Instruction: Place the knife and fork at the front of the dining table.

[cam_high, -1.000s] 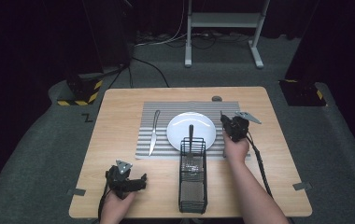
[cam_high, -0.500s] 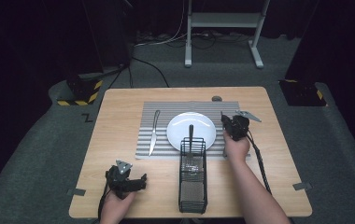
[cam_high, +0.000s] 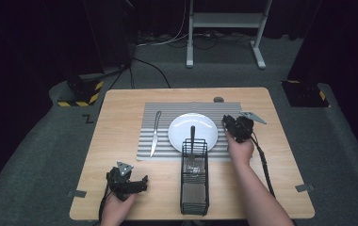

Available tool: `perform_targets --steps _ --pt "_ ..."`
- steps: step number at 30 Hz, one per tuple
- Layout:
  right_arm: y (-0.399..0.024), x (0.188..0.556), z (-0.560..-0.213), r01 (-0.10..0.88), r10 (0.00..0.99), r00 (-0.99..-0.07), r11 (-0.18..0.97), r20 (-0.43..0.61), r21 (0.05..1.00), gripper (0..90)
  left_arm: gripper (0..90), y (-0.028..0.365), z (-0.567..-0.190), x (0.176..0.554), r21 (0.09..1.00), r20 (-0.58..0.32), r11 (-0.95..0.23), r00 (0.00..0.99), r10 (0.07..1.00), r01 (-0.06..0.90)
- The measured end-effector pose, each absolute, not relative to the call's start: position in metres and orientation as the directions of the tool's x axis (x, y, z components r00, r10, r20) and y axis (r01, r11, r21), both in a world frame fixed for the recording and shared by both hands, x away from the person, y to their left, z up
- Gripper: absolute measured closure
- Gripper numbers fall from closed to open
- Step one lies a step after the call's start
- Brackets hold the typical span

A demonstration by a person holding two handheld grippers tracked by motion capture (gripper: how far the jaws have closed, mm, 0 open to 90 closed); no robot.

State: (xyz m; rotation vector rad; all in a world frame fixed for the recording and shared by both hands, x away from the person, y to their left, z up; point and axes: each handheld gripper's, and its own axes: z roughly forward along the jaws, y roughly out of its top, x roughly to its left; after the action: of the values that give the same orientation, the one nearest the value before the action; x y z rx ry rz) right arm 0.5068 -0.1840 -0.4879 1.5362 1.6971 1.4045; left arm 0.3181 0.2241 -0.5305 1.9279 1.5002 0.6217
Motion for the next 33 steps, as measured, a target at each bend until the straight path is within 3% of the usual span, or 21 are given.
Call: perform_targets --steps 6,11,18,24,33 --pt "-0.195 0.488 -0.482 0.414 0.924 -0.302 -0.096 0.236 0.905 68.0 0.4 0.224 -0.53 0.318 0.711 -0.004 -0.172 0.247 0.969 0.682" --pt "-0.199 0.472 -0.484 0.408 0.931 -0.309 -0.053 0.192 0.912 67.7 0.4 0.224 -0.53 0.318 0.71 -0.004 -0.171 0.247 0.969 0.683" --pt "-0.213 0.434 -0.491 0.423 0.942 -0.301 -0.005 0.146 0.906 75.1 0.4 0.224 -0.53 0.318 0.71 -0.003 -0.172 0.247 0.969 0.683" --pt "-0.22 0.415 -0.5 0.501 0.958 -0.259 0.027 0.12 0.865 87.0 0.5 0.224 -0.53 0.318 0.71 -0.005 -0.171 0.248 0.969 0.683" --pt "-0.214 0.404 -0.518 0.623 0.962 -0.257 0.091 0.093 0.777 89.5 0.5 0.224 -0.53 0.317 0.711 -0.006 -0.171 0.249 0.969 0.682"
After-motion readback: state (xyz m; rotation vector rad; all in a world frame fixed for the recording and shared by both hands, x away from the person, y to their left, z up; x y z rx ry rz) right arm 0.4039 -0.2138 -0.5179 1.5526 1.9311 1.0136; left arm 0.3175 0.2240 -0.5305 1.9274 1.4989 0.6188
